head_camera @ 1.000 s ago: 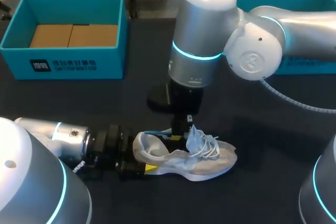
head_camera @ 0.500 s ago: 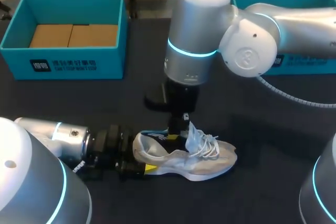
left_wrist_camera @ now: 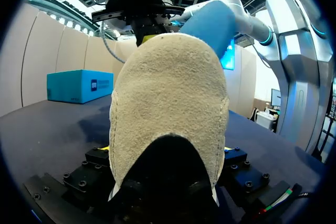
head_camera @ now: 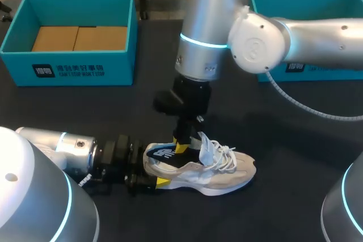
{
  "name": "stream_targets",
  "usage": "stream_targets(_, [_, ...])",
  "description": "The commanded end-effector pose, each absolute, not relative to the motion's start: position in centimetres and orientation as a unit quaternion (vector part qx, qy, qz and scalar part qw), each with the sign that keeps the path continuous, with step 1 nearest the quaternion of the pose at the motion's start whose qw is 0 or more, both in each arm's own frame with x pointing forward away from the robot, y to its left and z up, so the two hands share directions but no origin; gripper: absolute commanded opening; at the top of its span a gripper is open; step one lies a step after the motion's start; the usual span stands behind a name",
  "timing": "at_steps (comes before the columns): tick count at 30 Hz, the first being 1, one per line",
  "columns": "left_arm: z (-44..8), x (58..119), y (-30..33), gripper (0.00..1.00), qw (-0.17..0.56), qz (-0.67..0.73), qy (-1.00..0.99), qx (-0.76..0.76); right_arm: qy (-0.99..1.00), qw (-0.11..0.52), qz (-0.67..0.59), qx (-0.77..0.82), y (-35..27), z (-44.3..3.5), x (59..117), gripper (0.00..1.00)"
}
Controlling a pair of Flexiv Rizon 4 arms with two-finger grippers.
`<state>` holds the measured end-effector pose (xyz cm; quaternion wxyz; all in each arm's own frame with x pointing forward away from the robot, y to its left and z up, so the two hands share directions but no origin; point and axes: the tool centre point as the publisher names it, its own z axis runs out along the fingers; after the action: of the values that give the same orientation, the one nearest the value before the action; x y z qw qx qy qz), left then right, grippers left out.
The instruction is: Take the shoe out of the shoebox, open the shoe tongue, remove and reinsert the insole, then place the shoe into the shoebox
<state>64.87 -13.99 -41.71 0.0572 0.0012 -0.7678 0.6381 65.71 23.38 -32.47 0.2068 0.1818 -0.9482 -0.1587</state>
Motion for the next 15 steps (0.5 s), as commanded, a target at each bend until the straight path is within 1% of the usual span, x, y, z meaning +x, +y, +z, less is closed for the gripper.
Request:
stream_targets(1, [-41.7, 64.8, -14.1, 0.00, 0.056, 0.638, -0.768, 0.002, -0.936, 0.252, -0.144, 0.199, 24.9, -33.1, 66.3, 0.00])
stream_targets(15, [-41.7, 64.8, -14.1, 0.00, 0.056, 0.638, -0.768, 0.002, -0.929, 0.254, -0.142, 0.228, 25.4, -32.0, 66.1, 0.00])
